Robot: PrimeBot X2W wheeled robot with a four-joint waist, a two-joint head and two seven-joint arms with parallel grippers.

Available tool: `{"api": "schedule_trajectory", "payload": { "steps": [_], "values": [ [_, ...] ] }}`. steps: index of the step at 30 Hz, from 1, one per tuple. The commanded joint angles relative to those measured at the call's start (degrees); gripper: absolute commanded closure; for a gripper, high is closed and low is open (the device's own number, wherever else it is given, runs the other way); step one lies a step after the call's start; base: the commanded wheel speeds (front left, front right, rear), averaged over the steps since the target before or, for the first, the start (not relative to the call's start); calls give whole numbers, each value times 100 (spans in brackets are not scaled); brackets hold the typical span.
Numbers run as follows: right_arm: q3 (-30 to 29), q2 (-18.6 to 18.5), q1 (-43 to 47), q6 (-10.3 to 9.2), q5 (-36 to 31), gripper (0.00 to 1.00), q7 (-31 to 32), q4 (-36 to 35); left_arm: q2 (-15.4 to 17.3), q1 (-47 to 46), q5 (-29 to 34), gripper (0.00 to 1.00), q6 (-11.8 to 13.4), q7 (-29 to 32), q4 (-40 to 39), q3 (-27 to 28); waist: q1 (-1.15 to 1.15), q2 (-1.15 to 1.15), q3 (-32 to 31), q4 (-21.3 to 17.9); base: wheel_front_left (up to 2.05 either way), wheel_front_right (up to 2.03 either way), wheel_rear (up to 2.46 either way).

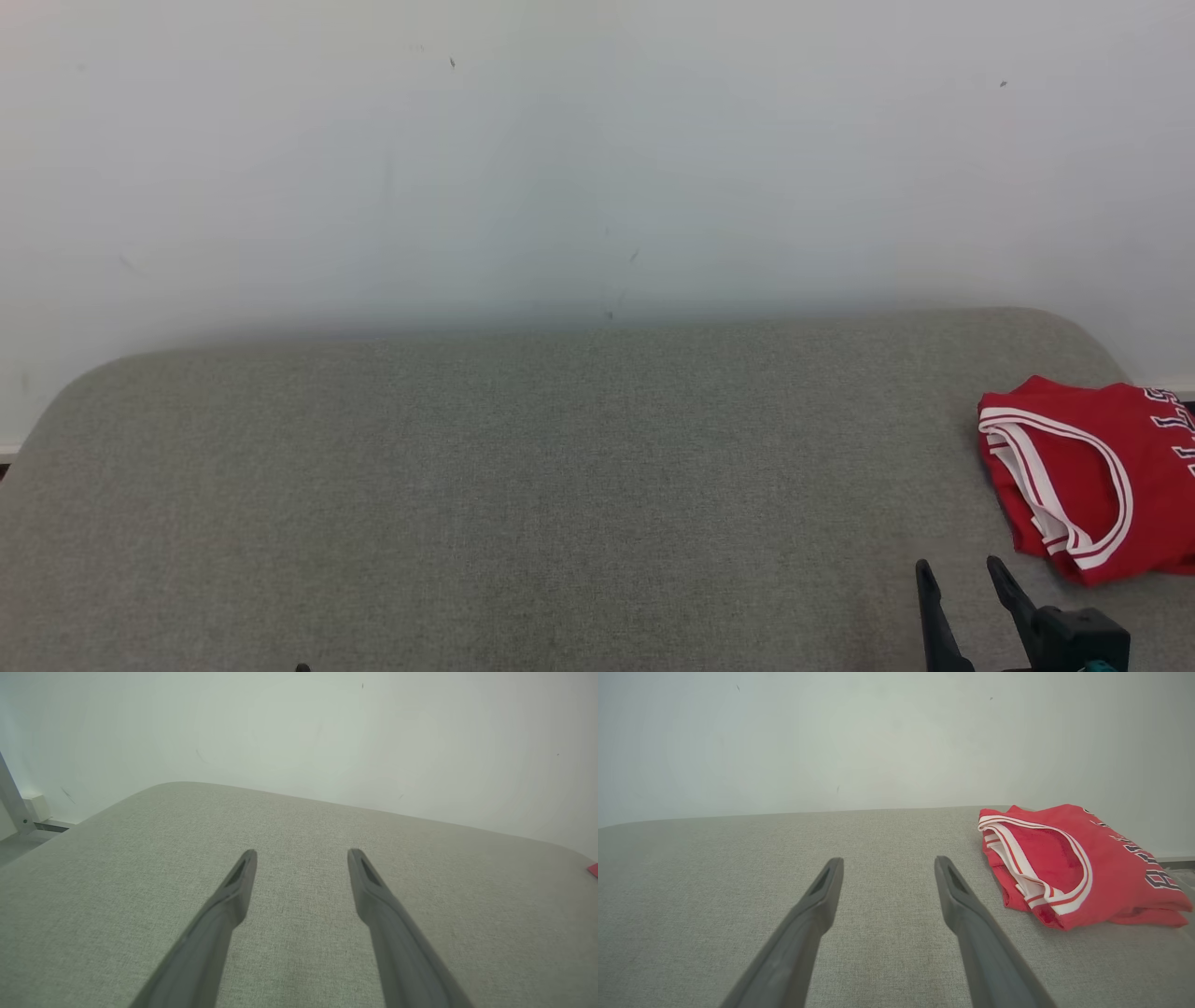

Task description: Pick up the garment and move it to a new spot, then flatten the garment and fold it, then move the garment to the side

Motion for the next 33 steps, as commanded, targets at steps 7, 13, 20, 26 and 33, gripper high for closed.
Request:
{"api": "schedule_trajectory", "payload": {
  "steps": [7,13,20,26,33],
  "values": [
    [-122,8,104,-16,-193,0,175,49,-11,-3,124,0,-35,-18,241,22,0,0,-14,-22,0,0,0],
    [-134,9,106,-16,-76,0,164,81,-6,-77,152,0,-40,-18,305,55,0,0,-5,-55,0,0,0],
    [-100,9,96,-16,-29,0,138,102,15,-134,148,0,-30,-18,328,65,0,0,33,-66,0,0,0],
    [-111,9,54,-16,-23,0,135,90,28,-136,64,0,-33,-18,368,46,0,0,47,-52,0,0,0],
    [-73,5,43,0,10,100,167,147,43,-109,-50,100,-29,3,401,15,0,0,59,-28,0,0,0]
  ]
}}
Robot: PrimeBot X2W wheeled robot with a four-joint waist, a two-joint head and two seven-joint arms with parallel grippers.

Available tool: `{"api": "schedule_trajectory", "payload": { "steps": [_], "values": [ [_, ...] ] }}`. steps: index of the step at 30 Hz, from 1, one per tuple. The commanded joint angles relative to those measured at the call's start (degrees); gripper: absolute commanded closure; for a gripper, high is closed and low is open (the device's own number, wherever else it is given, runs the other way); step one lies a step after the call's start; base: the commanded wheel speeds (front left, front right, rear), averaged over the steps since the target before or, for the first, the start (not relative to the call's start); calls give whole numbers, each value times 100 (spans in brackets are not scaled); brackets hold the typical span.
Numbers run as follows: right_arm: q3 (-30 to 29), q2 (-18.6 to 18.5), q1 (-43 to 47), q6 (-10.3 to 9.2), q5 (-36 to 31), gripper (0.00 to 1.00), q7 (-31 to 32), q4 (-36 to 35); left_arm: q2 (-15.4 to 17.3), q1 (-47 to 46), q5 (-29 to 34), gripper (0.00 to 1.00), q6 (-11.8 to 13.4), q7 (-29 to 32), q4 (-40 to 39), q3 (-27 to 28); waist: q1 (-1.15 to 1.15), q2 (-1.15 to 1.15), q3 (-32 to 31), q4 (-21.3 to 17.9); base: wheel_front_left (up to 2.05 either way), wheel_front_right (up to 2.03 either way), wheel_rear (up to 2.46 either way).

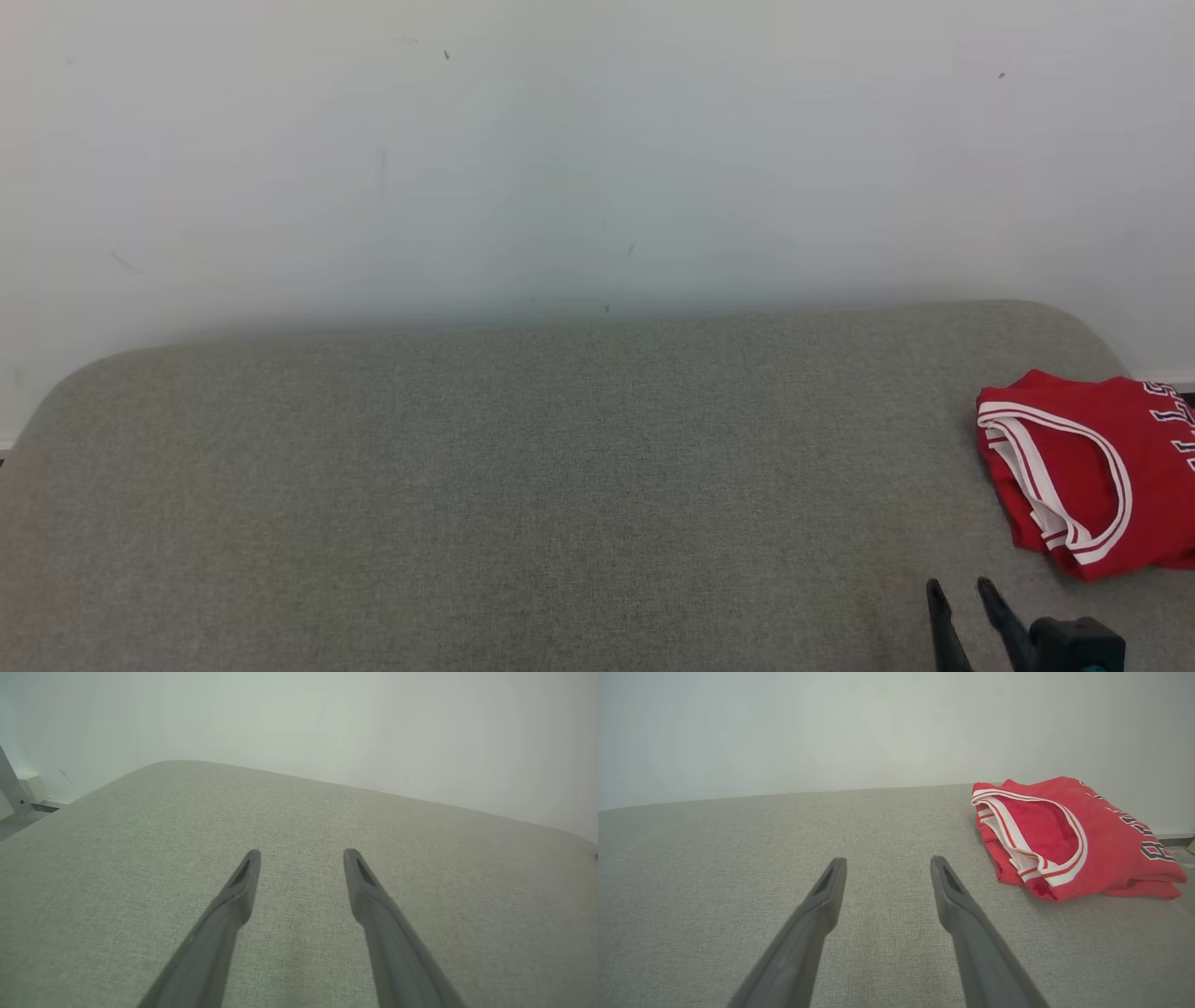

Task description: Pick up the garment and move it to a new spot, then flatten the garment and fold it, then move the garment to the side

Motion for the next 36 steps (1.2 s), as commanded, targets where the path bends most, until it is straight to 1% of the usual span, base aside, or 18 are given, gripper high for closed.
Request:
{"api": "schedule_trajectory", "payload": {
  "steps": [1,4,16,17,21,22,36],
  "values": [
    [-13,1,-16,0,17,100,11,56,-8,-3,-16,100,0,14,47,2,0,0,1,1,0,0,0],
    [-33,12,8,0,91,100,39,233,-38,36,-86,100,0,56,183,11,0,0,7,2,0,0,0],
    [-25,9,-188,-1,1535,100,129,271,-40,-294,-1337,100,-1,435,191,47,0,0,78,16,0,0,0],
    [-25,9,-188,-1,1535,100,129,271,-40,-294,-1337,100,-1,435,191,47,0,0,78,16,0,0,0],
    [-4,8,-236,-2,1970,100,138,265,-41,-389,-1718,100,-2,544,189,51,0,0,103,20,0,0,0],
    [2,8,-261,-2,2182,100,144,266,-41,-435,-1897,100,-2,596,188,54,0,0,115,22,0,0,0],
    [20,5,-435,-3,3516,100,206,297,-43,-742,-3069,100,-3,942,195,79,0,0,199,38,0,0,0]
  ]
}}
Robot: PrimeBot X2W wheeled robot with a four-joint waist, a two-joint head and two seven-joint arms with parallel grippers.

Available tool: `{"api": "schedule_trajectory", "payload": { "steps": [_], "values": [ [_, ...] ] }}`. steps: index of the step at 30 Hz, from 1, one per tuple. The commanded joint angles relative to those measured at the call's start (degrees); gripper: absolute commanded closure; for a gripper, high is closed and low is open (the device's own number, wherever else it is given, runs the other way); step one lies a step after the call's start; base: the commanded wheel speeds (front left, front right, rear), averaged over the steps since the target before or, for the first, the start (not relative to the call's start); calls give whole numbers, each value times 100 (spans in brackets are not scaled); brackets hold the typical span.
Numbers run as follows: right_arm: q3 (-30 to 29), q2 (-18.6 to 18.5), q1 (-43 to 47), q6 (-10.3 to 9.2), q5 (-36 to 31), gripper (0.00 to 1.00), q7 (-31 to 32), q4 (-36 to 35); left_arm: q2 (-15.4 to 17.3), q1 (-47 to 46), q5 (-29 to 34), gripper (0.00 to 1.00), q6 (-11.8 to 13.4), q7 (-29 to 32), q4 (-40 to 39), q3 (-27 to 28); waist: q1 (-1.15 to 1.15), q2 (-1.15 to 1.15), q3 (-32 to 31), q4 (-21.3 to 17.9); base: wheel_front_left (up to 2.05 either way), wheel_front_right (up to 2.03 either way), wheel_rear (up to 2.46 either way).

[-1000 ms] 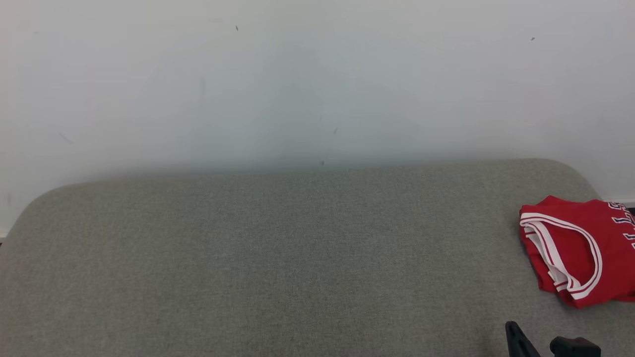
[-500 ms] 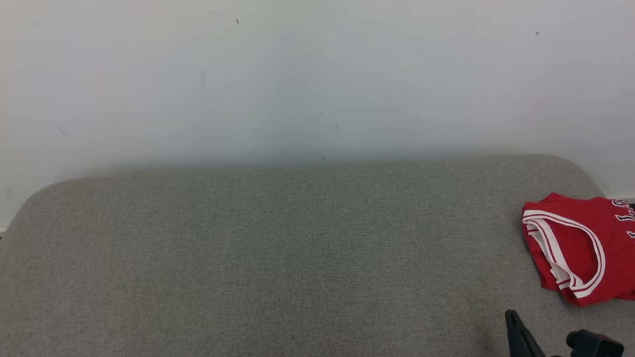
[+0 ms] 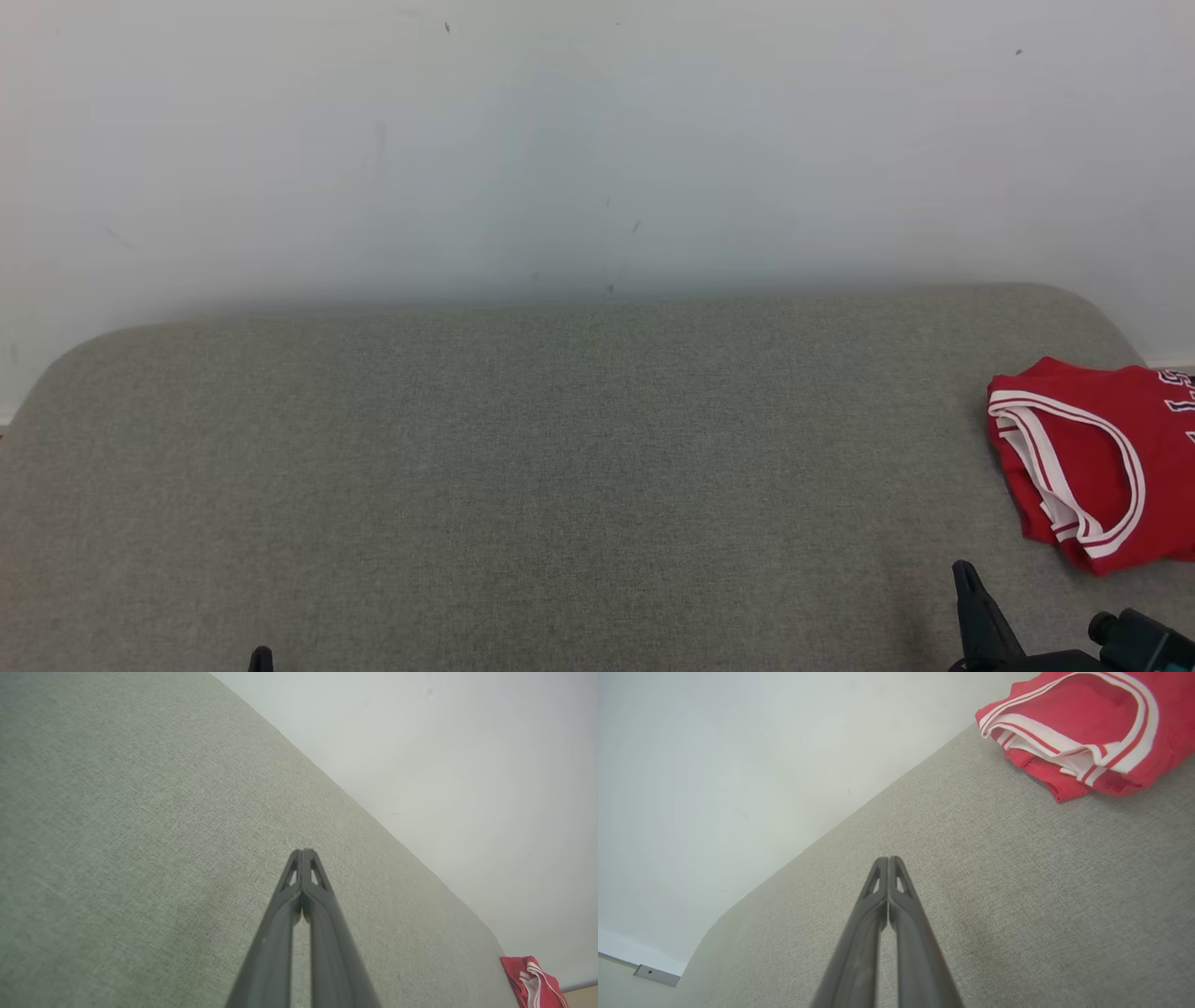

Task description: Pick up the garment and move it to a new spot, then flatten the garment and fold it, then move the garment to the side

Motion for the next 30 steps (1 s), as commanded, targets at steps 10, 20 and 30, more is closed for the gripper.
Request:
{"api": "schedule_trajectory", "payload": {
  "steps": [10,20,30],
  "values": [
    [13,-19,-272,-4,959,100,43,-49,13,-362,-855,100,-4,243,-64,40,0,-1,61,12,0,0,0],
    [19,-21,-375,-5,1711,100,88,-25,11,-541,-1512,100,-5,442,-59,57,0,-1,121,23,0,0,0],
    [23,-23,-453,-6,2339,100,125,-3,9,-674,-2048,100,-6,606,-49,71,0,-1,175,33,0,0,0]
  ]
}}
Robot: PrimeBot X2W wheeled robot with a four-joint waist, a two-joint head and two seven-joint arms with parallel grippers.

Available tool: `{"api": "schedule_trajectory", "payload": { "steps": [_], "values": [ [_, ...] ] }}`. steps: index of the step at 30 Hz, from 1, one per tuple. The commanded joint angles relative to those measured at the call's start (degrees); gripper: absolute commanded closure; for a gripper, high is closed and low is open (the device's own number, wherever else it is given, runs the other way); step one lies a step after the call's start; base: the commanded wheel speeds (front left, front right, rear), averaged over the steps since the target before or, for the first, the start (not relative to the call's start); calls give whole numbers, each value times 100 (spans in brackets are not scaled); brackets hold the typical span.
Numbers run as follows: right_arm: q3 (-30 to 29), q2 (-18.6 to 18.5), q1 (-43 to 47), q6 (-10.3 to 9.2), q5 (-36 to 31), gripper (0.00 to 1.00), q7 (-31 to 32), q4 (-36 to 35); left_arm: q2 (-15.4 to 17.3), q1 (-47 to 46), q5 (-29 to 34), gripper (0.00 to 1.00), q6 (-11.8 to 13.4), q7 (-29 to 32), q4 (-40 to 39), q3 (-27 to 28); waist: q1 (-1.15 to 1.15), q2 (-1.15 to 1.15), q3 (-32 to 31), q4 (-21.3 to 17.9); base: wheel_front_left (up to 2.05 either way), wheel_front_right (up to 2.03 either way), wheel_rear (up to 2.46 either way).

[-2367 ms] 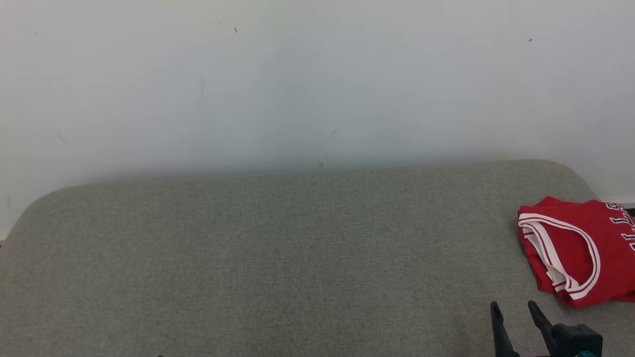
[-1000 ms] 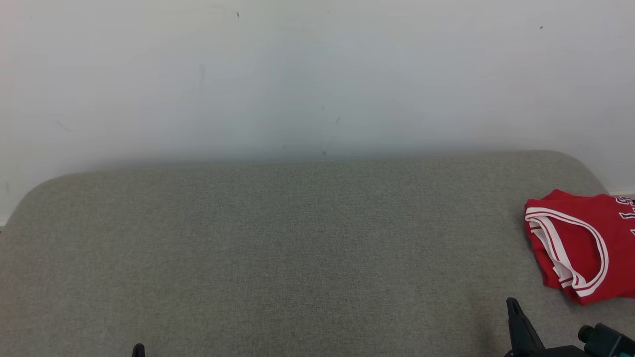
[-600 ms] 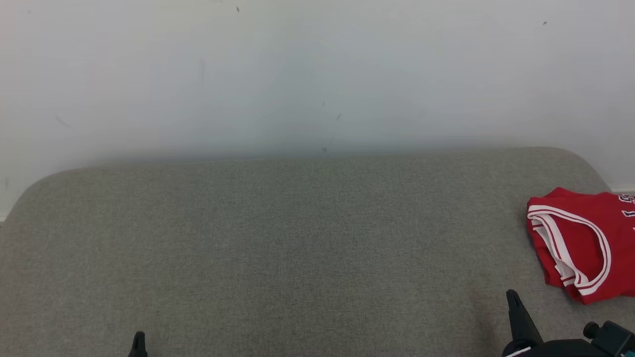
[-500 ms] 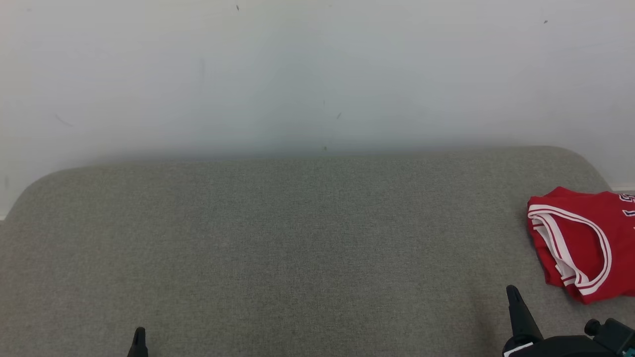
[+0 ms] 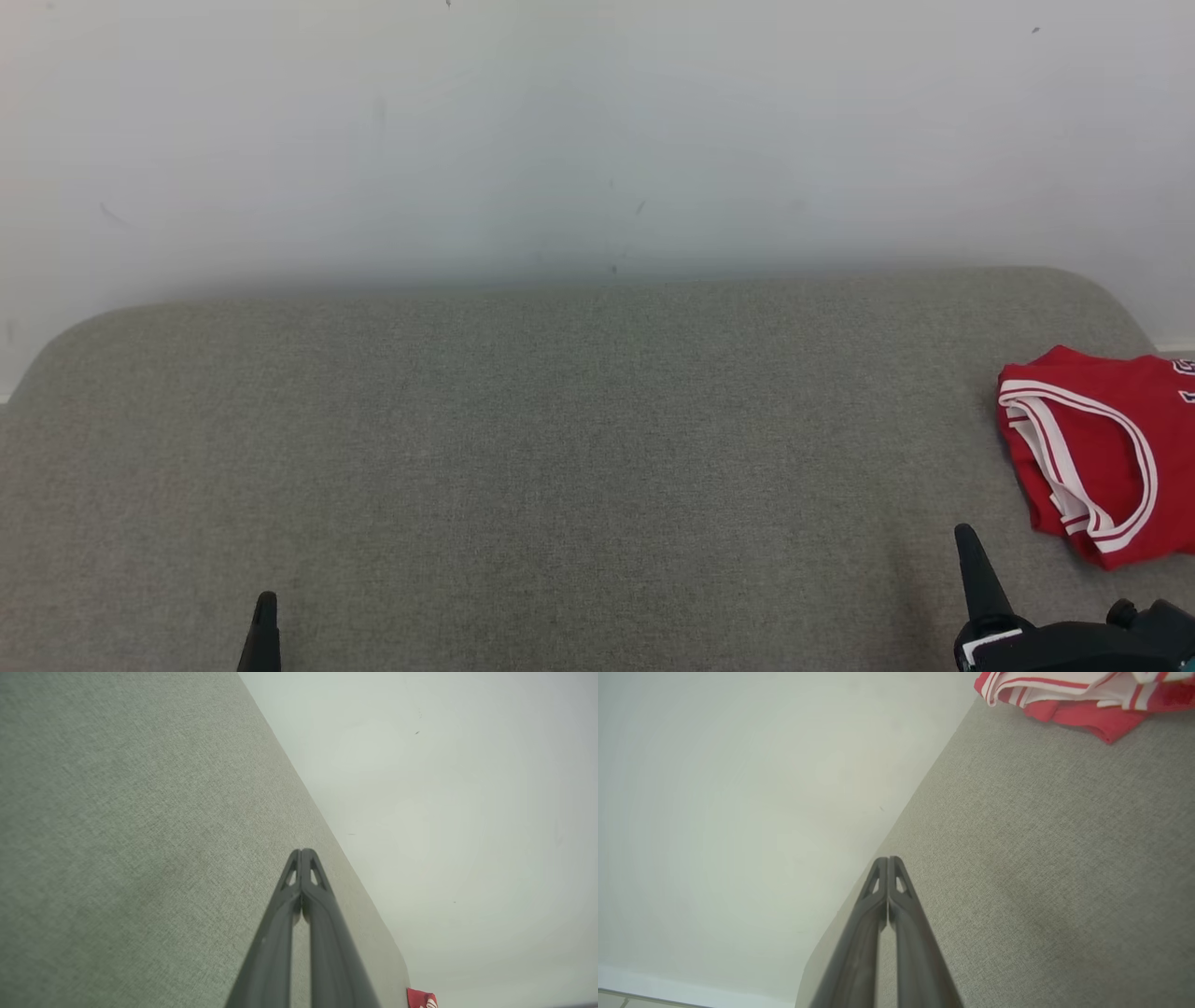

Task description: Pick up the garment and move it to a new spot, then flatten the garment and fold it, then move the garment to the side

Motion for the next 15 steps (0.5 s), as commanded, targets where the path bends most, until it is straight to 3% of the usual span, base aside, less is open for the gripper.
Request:
{"api": "schedule_trajectory", "payload": {
  "steps": [1,15],
  "values": [
    [8,-20,-127,-6,191,100,24,-35,9,-146,-145,100,-7,40,-44,27,0,0,9,2,0,0,0],
    [15,-21,-245,-7,1053,100,72,-6,6,-336,-902,100,-9,267,-35,45,0,0,93,18,0,0,0]
  ]
}}
